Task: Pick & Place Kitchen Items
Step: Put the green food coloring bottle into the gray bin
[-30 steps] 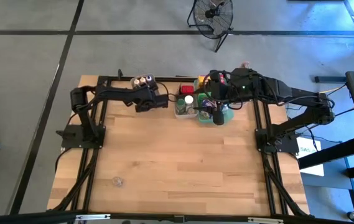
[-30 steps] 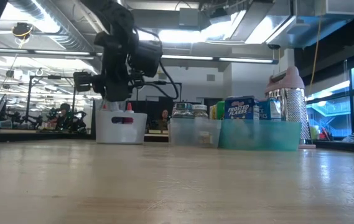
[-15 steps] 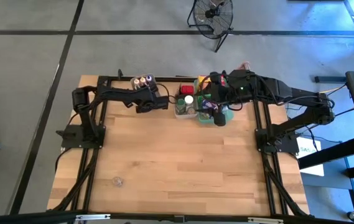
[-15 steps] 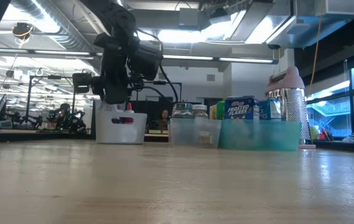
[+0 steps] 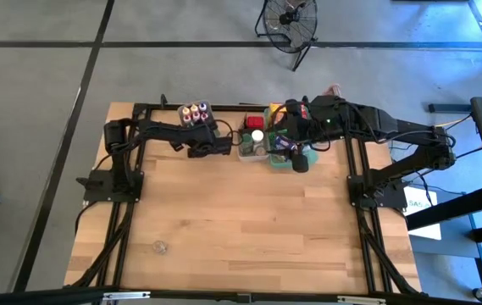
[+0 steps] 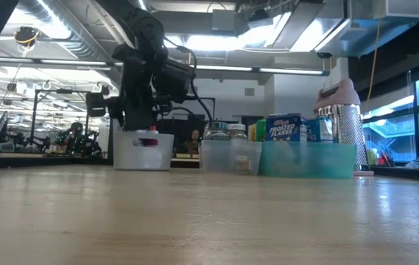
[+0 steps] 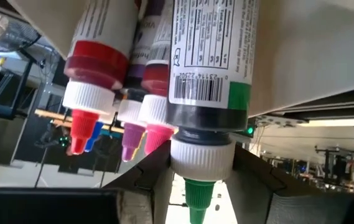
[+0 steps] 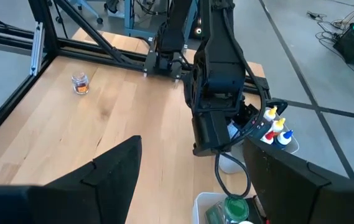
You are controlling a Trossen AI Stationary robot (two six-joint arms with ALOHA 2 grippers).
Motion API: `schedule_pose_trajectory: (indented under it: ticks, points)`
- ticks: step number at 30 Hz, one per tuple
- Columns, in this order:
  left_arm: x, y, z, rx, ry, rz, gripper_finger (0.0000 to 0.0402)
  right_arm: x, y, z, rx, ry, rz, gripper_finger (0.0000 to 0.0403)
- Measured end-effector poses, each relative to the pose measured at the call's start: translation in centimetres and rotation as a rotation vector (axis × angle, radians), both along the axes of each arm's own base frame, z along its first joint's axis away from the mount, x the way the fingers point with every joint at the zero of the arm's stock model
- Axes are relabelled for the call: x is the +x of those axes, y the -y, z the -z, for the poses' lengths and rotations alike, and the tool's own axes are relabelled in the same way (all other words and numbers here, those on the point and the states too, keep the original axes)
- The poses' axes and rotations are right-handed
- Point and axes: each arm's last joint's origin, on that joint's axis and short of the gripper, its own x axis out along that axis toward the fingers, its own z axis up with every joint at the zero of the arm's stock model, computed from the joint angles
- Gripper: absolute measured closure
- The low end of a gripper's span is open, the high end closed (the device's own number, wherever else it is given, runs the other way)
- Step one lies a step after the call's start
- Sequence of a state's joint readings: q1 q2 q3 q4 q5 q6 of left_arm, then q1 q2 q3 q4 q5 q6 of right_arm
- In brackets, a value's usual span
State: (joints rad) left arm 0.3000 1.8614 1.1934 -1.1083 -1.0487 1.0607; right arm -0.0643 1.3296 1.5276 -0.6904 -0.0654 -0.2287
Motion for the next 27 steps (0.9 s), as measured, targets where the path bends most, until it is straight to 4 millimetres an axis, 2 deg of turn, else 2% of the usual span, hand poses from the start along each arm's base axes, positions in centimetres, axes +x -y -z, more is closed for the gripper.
schedule_pose_trajectory:
  ticks: [12, 16, 27]
  points:
    - [0.04, 0.45, 0.13, -0.051, 0.045, -0.027, 0.0267, -0.04, 0.01, 0.08, -0.008, -0.009, -0.004, 0.0121]
    - [0.10, 0.72, 0.09, -0.063, -0.012, 0.016, 0.0255, -0.04, 0.01, 0.08, -0.013, -0.009, -0.007, 0.0121]
    - [0.14, 0.79, 0.04, -0.057, -0.024, 0.027, 0.0244, -0.04, 0.01, 0.08, -0.013, -0.009, -0.006, 0.0121]
